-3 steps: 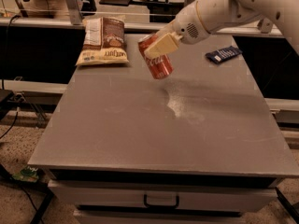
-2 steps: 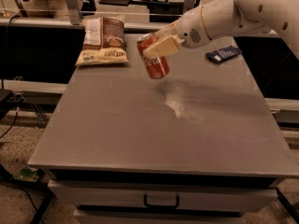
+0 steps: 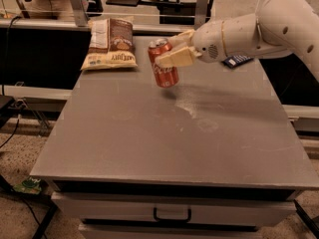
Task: Place coke can upright
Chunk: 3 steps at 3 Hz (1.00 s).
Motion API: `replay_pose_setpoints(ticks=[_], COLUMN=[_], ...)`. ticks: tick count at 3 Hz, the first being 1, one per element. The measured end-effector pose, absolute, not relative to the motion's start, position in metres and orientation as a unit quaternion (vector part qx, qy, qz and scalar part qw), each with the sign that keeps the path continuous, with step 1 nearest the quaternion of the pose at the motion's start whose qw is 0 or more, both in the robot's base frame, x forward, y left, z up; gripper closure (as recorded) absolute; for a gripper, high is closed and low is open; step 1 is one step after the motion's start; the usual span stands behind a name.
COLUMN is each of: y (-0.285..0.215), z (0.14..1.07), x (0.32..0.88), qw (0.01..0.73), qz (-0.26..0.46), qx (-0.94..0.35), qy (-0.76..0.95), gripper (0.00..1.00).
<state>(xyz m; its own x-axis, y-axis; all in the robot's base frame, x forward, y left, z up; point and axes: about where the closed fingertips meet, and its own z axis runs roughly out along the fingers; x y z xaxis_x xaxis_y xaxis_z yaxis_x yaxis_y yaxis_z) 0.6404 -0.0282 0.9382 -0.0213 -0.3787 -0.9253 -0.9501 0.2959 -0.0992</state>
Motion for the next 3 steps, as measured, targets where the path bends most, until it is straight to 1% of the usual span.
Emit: replay_pose_setpoints(ticks=[1, 3], y=[-0.0294, -0.0312], z=[0.9333, 0.9256], x=[0.6384, 0.6357], qw=[0.505, 0.546], qz=[0.308, 0.340], qx=[-0.505, -0.490], qy=[0.628, 0.588], gripper=[0.82, 0.35])
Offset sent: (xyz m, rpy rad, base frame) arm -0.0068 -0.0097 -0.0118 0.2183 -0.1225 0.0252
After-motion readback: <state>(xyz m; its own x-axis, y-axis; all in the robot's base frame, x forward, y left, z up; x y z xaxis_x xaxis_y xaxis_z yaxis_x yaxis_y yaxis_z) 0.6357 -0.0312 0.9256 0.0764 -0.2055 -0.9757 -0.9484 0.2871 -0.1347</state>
